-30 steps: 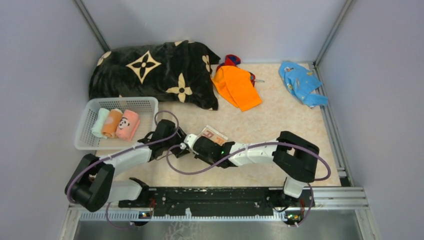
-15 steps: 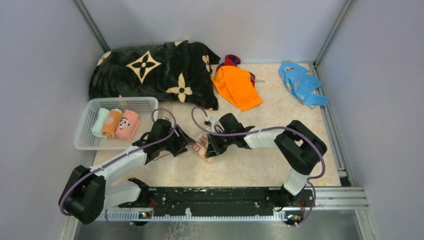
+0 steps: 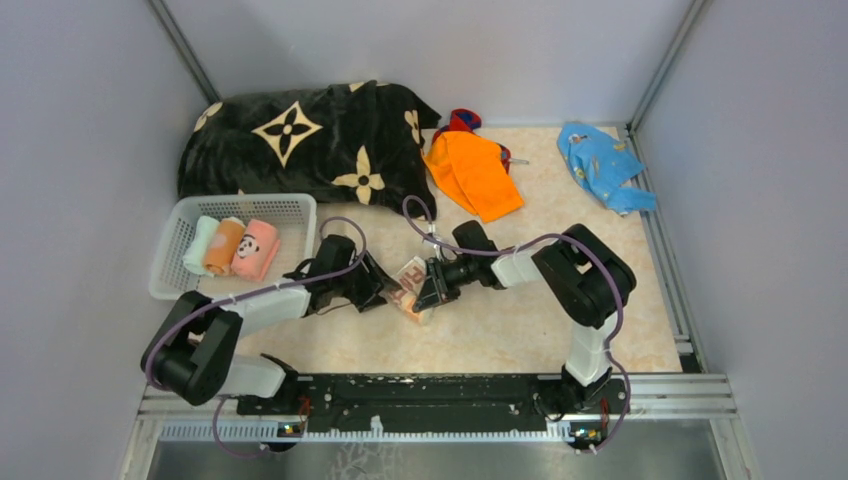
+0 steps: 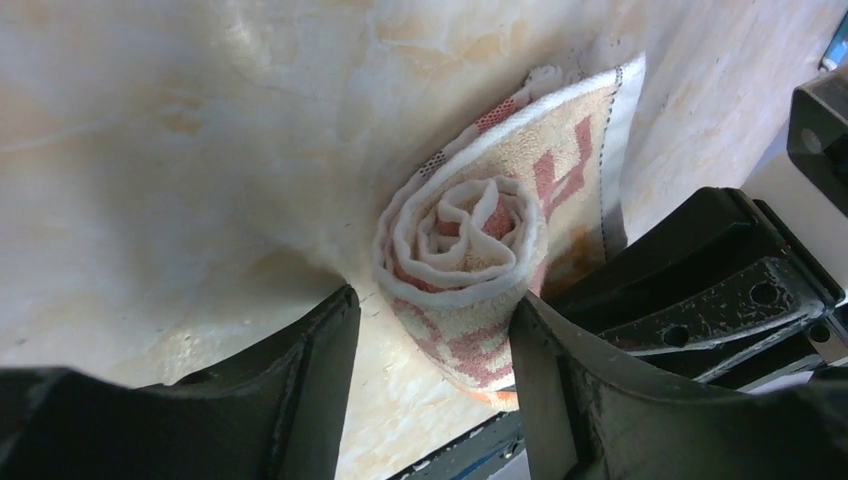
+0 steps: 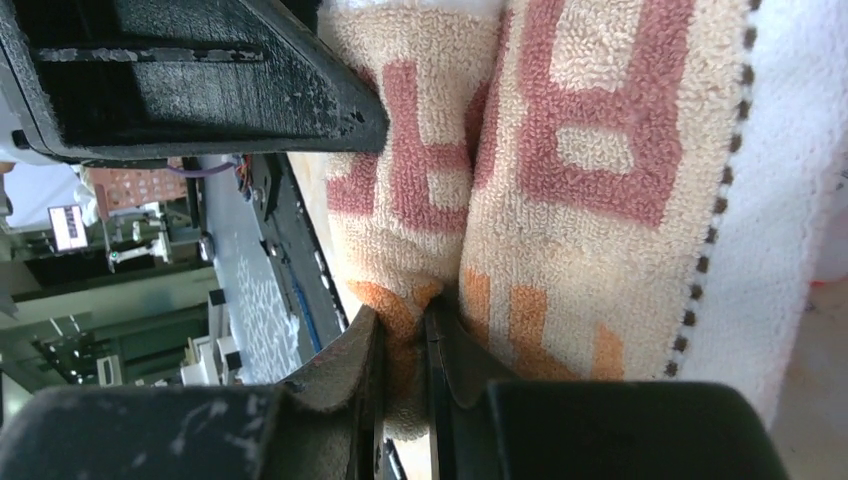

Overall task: Roll the towels
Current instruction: Roll the towel at the center of the board.

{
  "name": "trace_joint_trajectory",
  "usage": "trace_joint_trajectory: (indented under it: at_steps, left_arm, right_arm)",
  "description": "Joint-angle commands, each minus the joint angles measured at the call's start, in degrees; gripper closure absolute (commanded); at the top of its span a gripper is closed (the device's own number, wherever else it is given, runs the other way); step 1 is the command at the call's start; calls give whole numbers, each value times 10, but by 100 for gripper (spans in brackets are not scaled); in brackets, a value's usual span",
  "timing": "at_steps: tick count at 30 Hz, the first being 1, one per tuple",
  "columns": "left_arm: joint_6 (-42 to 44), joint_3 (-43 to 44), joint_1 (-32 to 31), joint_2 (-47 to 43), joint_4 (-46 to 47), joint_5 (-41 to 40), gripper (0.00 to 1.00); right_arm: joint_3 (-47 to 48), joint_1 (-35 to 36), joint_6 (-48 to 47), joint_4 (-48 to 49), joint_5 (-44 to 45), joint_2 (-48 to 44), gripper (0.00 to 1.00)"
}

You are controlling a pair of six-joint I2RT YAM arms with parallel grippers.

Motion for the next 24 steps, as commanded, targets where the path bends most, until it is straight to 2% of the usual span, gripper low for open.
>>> trace_joint_trajectory:
  at_steps: [1, 4, 7, 11, 17, 24]
  left_arm:
    - [-1, 16, -5, 43, 19, 10, 39]
    - [1, 22, -6, 65, 10, 7, 40]
    - [-1, 16, -6, 71, 12, 4, 41]
    - [-5, 7, -6, 72, 9, 1, 42]
    - [-5, 6, -6, 74, -1, -6, 42]
    - [-1, 12, -6, 75, -11, -8, 41]
  right_arm:
    - [-16, -4, -14, -53, 45, 3, 85]
    - [-13, -2, -44, -94, 92, -38, 71]
    - [-5, 10, -81, -152, 175, -102, 55]
    - [3, 44, -119, -212, 307, -206, 42]
    - [40, 167, -209, -273, 516, -269, 39]
    - [55, 298, -291, -238, 657, -257, 39]
